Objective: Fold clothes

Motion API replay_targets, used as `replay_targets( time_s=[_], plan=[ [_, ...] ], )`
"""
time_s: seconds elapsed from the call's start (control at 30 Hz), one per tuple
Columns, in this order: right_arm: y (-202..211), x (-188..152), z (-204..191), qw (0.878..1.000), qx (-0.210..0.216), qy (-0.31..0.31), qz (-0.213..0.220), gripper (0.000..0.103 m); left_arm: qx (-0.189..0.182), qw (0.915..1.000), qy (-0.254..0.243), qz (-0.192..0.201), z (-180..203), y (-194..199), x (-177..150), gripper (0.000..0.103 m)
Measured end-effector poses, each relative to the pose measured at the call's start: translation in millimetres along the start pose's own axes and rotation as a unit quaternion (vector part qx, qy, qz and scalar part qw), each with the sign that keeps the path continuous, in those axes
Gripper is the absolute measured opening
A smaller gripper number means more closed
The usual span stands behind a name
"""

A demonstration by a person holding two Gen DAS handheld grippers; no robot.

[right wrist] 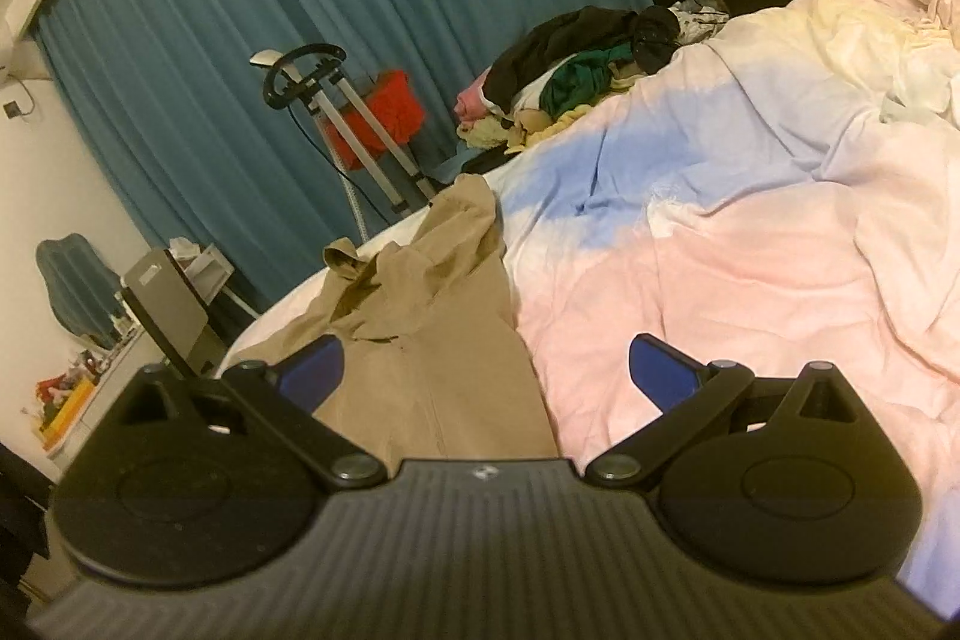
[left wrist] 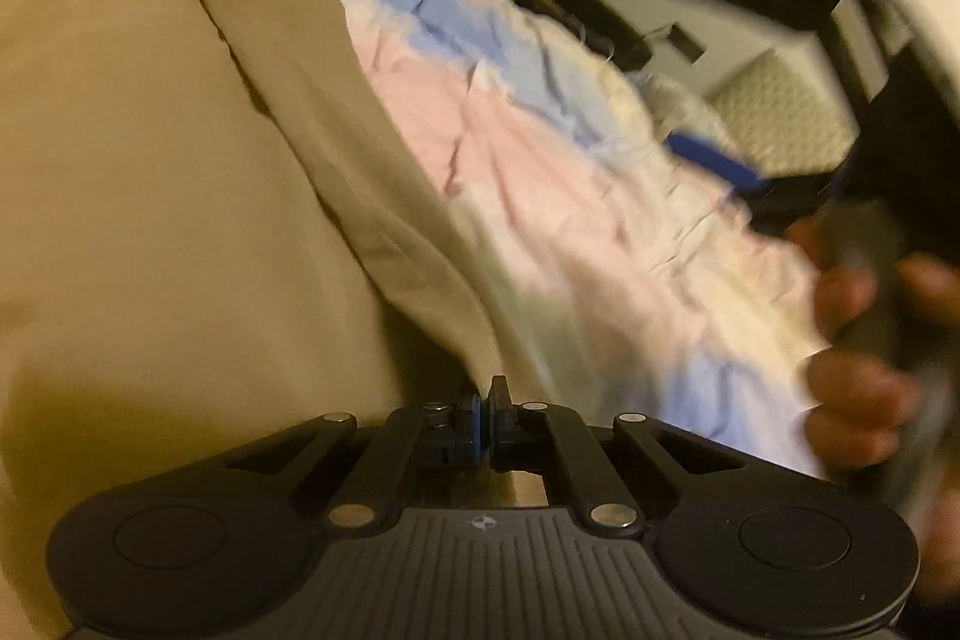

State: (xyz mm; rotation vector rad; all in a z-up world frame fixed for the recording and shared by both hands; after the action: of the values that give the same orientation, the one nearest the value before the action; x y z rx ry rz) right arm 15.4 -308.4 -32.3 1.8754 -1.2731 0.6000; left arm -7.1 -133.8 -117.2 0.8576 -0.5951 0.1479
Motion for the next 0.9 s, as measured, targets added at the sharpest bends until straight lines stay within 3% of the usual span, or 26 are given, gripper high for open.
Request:
replay_targets(
  time_s=[0.17,0.27,0.43,0.53,0.67,0.9],
  plan=[
    [-2,-4,-5,1.000,-0.001,0.007,-0.009,0.103,-0.033,0.9955,0.089,-0.002,-22,38,2,0.002],
    [-2,-6,-9,1.000,0.001,0.013,-0.013,0.103,-0.013,0.9929,0.118,-0.006,-39,47,-4,0.002],
    [-2,-10,-17,0.999,0.000,0.029,-0.017,0.103,0.058,0.9931,0.099,-0.022,-50,41,-12,0.002],
    [-3,-13,-22,0.999,-0.005,0.047,-0.019,0.103,0.076,0.9934,0.082,-0.026,-49,38,-10,0.018],
    [-3,-15,-28,0.998,-0.005,0.059,-0.017,0.103,0.089,0.9931,0.075,-0.013,-50,43,-3,0.058],
    [-5,-17,-39,0.996,-0.007,0.090,-0.009,0.103,0.124,0.9888,0.080,0.026,-66,52,34,0.073]
  ],
)
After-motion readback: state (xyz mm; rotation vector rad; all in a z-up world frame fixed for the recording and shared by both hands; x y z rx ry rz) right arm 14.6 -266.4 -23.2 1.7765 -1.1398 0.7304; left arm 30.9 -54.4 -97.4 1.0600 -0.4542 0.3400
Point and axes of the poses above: each gripper's, at about its wrist camera, not at the fingertips, and y roughly against the way its jaws point, z to its right, x to its top, the point moved 6 cm from there along -y, roughly the way its jaws point, and after that the axes turned 7 degrees about x, right-handed, at the moved point
